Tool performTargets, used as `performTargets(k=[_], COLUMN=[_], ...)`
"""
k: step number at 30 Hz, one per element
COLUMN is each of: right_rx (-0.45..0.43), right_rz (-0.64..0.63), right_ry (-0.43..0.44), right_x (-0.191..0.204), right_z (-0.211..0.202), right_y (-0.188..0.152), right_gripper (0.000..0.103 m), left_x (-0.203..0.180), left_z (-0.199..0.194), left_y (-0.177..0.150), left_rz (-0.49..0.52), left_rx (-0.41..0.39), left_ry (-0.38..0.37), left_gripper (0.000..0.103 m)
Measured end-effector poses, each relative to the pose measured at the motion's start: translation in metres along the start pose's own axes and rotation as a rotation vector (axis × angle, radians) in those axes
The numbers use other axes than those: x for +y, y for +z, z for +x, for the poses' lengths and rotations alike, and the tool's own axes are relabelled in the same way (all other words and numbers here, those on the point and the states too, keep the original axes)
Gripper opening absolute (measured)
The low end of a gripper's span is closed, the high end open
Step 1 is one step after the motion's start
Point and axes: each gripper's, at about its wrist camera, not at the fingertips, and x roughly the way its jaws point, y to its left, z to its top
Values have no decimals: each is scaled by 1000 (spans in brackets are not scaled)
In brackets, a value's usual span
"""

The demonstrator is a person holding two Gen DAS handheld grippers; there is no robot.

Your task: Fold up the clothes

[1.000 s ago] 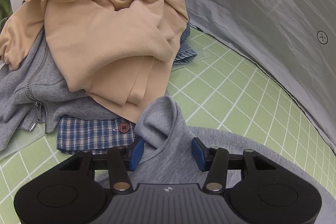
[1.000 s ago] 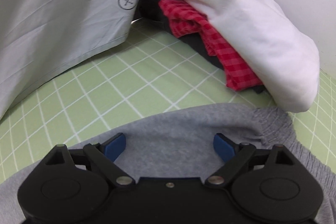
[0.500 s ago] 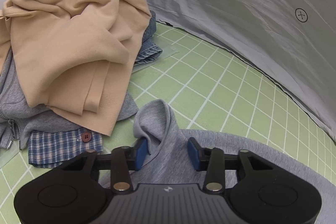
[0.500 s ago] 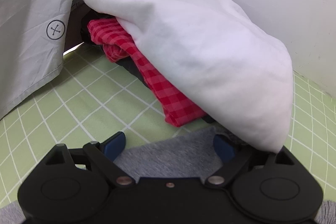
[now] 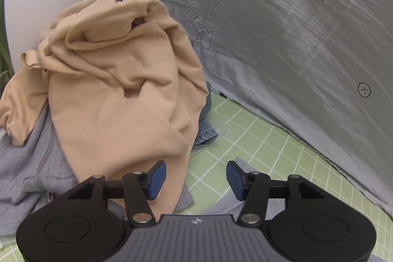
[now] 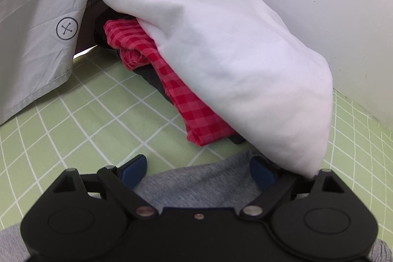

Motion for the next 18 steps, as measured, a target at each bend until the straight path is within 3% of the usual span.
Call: performTargets(k=[6,10,11,12,13,16,18], right_rx=[-35,-78,-85,-93,-99,-108,-109], right_rz=[-111,-133,-134,-134,-137,-138,-130], right_ry=[17,63,71,79,86,93,97], right_x=[15,18,19,20,21,12,5], right_z=[-34,-66,-73,-81,-87,-107,-117], right_y=[-16,-22,-23,-24,-25,-29,-33], right_gripper=[88,88,88,88,88,88,88], left_x=[13,8,4,0,-1,2,11], left_z=[-1,4,4,4,2,-15,-32], left_y=[-47,-62,-64,-66,-66,-62,-57], left_rz=[11,-20,-7,7,16,-2,-16], left_rx=[135,149,143,138,134,80,24], left_ry=[49,13,28,45,48,42,76], left_gripper=[59,56,44,11,4,2,2])
